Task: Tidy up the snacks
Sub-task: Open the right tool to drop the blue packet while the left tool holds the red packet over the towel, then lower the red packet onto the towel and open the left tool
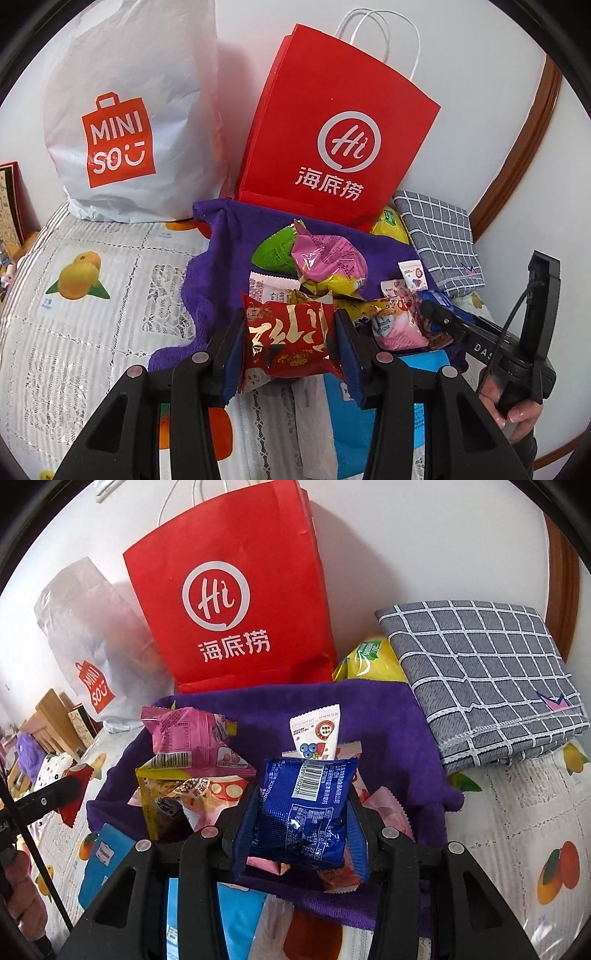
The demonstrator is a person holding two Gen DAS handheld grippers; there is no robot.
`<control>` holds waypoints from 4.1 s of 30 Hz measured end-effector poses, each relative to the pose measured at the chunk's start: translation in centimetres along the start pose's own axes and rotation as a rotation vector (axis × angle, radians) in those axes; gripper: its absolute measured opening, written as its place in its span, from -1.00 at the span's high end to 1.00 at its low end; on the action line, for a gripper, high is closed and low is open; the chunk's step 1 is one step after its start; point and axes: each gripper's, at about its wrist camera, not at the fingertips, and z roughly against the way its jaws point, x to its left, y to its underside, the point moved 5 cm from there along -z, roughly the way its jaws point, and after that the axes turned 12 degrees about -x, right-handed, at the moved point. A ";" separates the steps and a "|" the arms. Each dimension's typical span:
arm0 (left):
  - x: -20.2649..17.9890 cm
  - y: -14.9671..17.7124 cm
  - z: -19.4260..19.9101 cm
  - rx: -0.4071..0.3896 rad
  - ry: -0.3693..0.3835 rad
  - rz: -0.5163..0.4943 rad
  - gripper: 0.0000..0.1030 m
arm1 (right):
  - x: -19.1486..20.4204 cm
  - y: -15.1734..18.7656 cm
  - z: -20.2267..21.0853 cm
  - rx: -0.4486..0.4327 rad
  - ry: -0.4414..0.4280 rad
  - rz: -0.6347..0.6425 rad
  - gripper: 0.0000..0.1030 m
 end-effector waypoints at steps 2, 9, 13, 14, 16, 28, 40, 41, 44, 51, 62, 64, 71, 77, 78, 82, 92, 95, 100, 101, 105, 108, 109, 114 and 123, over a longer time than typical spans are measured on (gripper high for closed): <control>0.1 0.1 -0.3 0.003 0.000 0.010 0.16 | 0.1 -0.1 0.0 -0.002 0.007 0.009 0.08; 0.2 0.4 -1.2 0.003 -0.026 0.004 0.16 | 0.2 -0.1 0.3 -0.018 0.015 0.014 0.02; 0.4 0.2 -1.8 0.005 -0.050 0.005 0.16 | 0.0 -0.5 0.9 -0.039 0.011 0.006 0.02; 0.5 0.1 -2.1 0.006 -0.060 0.003 0.16 | 0.0 -0.5 1.1 -0.041 0.008 0.002 0.02; 0.4 0.1 -2.5 0.007 -0.072 -0.005 0.16 | -0.2 -0.5 1.5 -0.043 0.007 0.001 0.02; 0.2 -1.0 -3.8 -0.009 -0.096 0.023 0.16 | -0.9 -0.6 2.1 -0.050 0.063 0.024 0.02; 0.8 -0.7 -4.7 -0.002 -0.088 0.051 0.16 | -1.7 -0.4 1.8 -0.042 0.081 0.003 0.08; 0.8 -0.7 -4.7 -0.001 -0.085 0.051 0.16 | -1.7 -0.4 1.8 -0.043 0.081 0.003 0.08; 0.8 -0.6 -4.8 0.001 -0.086 0.045 0.16 | -1.6 -0.4 1.9 -0.048 0.081 0.005 0.08; 1.0 0.0 -5.4 0.022 -0.086 0.052 0.16 | -1.4 -0.3 1.8 -0.056 0.078 0.000 0.08; 1.5 0.7 -6.2 0.045 -0.099 0.058 0.14 | -1.6 0.2 0.9 -0.032 0.082 0.000 0.08; 1.7 0.8 -6.4 0.049 -0.101 0.063 0.13 | -1.6 0.2 1.0 -0.032 0.081 0.000 0.08; 1.7 1.0 -6.5 0.055 -0.106 0.063 0.11 | -1.8 0.2 0.9 -0.031 0.080 -0.017 0.08; 1.7 1.5 -6.9 0.079 -0.107 0.060 0.08 | -1.6 0.5 0.7 -0.026 0.082 -0.004 0.08; 1.6 1.6 -7.0 0.080 -0.111 0.054 0.07 | -1.6 0.5 0.7 -0.025 0.082 -0.002 0.08; 1.3 1.8 -7.1 0.083 -0.123 0.028 0.04 | -1.7 0.5 0.6 -0.023 0.081 -0.002 0.08; 0.8 2.3 -7.6 0.090 -0.174 -0.055 0.03 | -1.9 0.4 0.7 -0.032 0.093 -0.003 0.08; 0.8 2.3 -7.6 0.090 -0.179 -0.064 0.02 | -2.0 0.2 0.9 -0.040 0.094 -0.008 0.08; 1.0 2.2 -7.5 0.087 -0.163 -0.047 0.02 | -2.2 0.1 1.0 -0.043 0.097 -0.018 0.08; 1.0 2.2 -7.5 0.086 -0.164 -0.046 0.02 | -2.2 0.1 1.0 -0.043 0.098 -0.018 0.08; 0.9 2.1 -7.4 0.079 -0.163 -0.042 -0.08 | -2.0 0.1 1.0 -0.042 0.099 -0.011 0.08; 0.8 2.0 -7.3 0.077 -0.161 -0.038 -0.20 | -1.9 0.2 1.1 -0.044 0.101 -0.003 0.08; 0.8 1.9 -7.3 0.079 -0.166 -0.040 -0.23 | -1.8 0.2 1.1 -0.044 0.101 -0.001 0.08; 0.4 1.9 -7.4 0.091 -0.186 -0.056 -0.34 | -1.8 0.2 1.1 -0.044 0.103 0.000 0.08; 0.3 2.0 -7.3 0.106 -0.174 -0.044 -0.46 | -1.2 -0.3 2.1 -0.069 0.103 0.040 0.08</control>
